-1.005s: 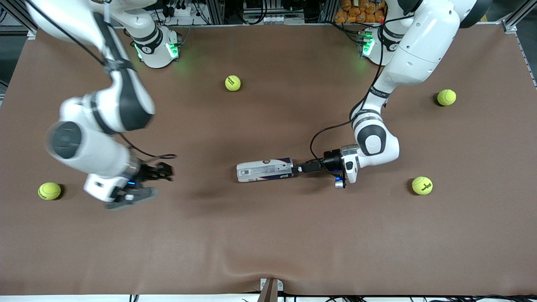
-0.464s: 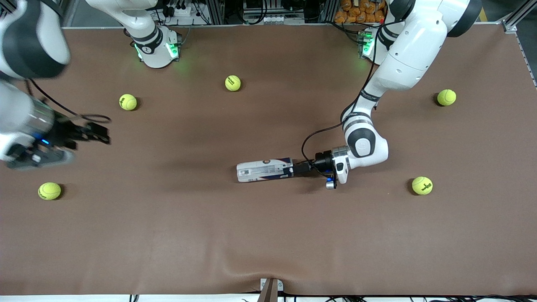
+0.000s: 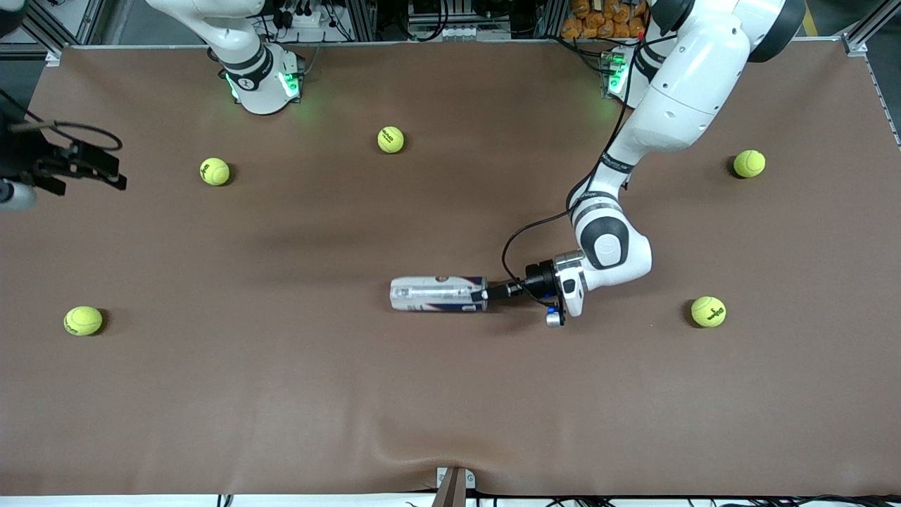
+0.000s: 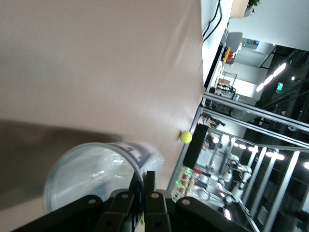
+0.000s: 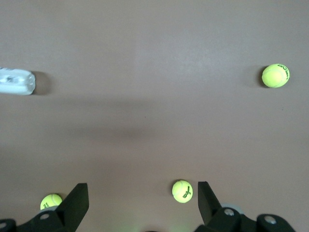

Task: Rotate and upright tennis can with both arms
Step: 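Lift and rotate the can upright with the left gripper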

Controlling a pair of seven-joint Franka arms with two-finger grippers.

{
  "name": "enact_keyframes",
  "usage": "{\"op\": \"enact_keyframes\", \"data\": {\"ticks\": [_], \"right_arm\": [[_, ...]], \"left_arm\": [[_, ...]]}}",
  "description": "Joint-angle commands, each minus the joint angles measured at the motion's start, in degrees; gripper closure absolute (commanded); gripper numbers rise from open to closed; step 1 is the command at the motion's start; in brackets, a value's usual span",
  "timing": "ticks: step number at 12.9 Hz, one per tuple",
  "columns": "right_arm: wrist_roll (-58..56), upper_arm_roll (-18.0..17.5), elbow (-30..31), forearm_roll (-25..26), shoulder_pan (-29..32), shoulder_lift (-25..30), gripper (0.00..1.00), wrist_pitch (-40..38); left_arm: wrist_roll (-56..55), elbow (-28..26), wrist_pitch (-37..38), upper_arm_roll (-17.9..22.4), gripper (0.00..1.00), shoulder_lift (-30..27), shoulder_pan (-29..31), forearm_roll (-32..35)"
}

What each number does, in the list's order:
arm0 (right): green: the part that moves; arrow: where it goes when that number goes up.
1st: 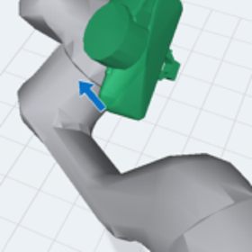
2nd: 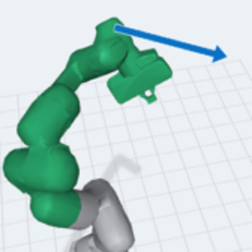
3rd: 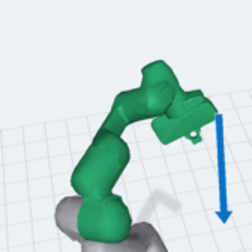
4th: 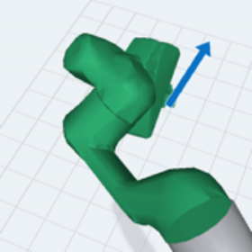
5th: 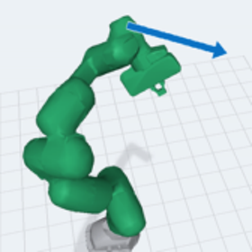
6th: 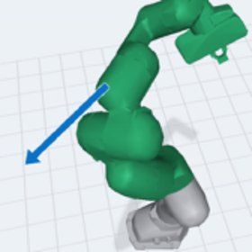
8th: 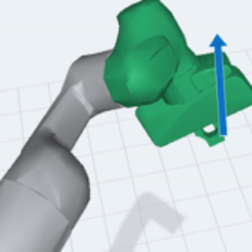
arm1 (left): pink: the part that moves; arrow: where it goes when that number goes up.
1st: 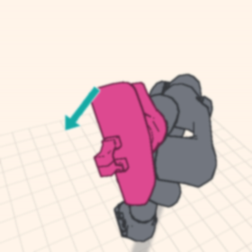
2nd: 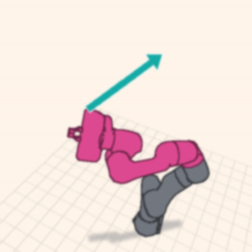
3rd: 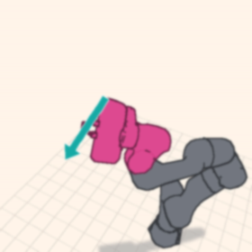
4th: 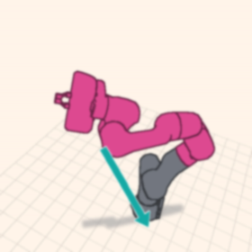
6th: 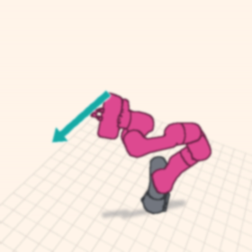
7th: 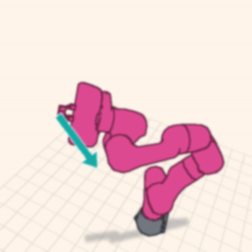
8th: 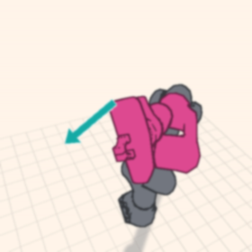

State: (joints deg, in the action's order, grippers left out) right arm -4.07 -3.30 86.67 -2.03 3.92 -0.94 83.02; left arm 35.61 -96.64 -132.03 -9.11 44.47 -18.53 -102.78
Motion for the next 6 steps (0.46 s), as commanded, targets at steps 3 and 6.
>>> {"op": "enact_keyframes", "data": {"ticks": [3, 6], "right_arm": [[3.09, 2.86, 1.57, 0.27, -2.26, 3.13, 0.00, -2.15], [5.92, 2.77, 1.83, 0.36, -2.17, 4.46, 0.00, -2.25]], "left_arm": [[-10.70, 5.39, -6.31, 0.68, 1.00, -2.10, -2.39, 9.33], [-22.64, 6.81, -6.83, 0.85, 1.00, -4.82, -2.39, 20.64]]}}
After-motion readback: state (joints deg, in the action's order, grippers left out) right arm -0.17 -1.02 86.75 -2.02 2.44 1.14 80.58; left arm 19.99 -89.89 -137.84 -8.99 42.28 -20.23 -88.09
